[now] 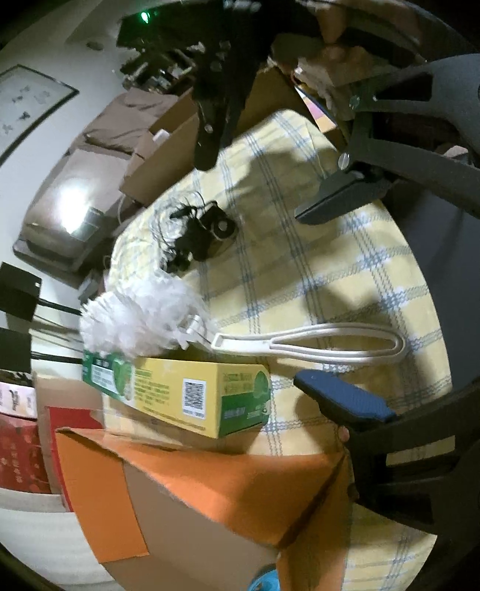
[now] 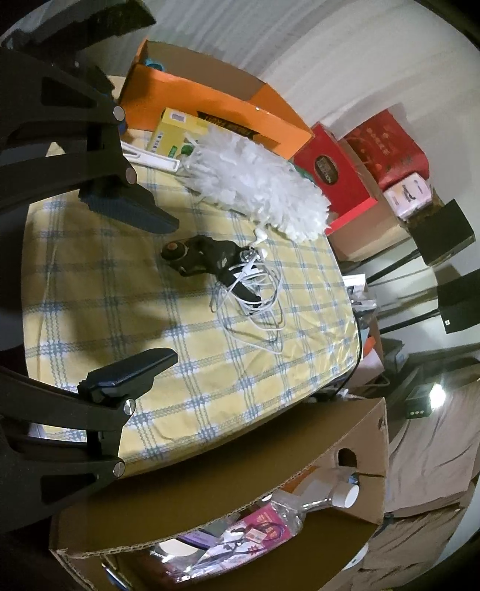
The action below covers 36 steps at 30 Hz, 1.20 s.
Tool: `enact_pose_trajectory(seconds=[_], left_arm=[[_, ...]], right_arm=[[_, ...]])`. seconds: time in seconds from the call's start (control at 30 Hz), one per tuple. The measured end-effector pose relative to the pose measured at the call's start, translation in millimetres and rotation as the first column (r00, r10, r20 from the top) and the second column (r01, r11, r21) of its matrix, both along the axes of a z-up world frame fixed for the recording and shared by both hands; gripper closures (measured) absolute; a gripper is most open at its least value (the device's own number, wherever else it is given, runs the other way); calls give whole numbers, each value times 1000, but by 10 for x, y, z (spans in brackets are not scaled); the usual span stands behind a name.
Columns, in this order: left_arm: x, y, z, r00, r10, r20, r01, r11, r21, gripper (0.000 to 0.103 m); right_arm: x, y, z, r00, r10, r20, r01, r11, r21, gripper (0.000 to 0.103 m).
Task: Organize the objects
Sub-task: 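Close the left gripper on the white handle of the feather duster, then lift the feather duster with the left gripper and carry it over the orange box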
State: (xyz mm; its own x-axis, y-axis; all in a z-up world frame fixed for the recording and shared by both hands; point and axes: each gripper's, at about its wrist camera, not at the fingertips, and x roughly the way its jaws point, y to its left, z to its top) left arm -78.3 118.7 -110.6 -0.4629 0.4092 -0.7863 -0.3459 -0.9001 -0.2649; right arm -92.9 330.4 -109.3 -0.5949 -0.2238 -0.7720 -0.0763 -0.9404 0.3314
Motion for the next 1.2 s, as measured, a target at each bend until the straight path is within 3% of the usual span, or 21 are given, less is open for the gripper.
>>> enact_pose_trajectory(seconds=[0.27, 0.47, 0.6, 0.83, 1.1, 1.2], left_arm=[[-99, -15, -132, 1000, 22, 11, -22, 999, -23, 52], [-157, -54, -161, 999, 27, 26, -27, 1000, -14, 85], [-147, -49, -176, 999, -2, 42, 1, 1000, 7, 95], [-80, -24, -174, 999, -21, 50, 20, 999, 29, 95], [-7, -42, -107, 998, -44, 46, 41, 997, 73, 94], [28, -63, -76, 998, -49, 42, 45, 995, 86, 94]], right_arm=[[-26, -119, -21, 999, 45, 3, -45, 998, -32, 36], [-115, -418, -24, 993, 116, 0, -116, 992, -44, 36], [-230, -651, -58, 986, 164, 0, -164, 984, -69, 36], [-423, -871, -324, 977, 206, 60, -195, 968, -157, 37], [-473, -951, -449, 976, 203, 74, -186, 965, -186, 58], [-505, -975, -489, 974, 210, 81, -191, 962, -197, 73]])
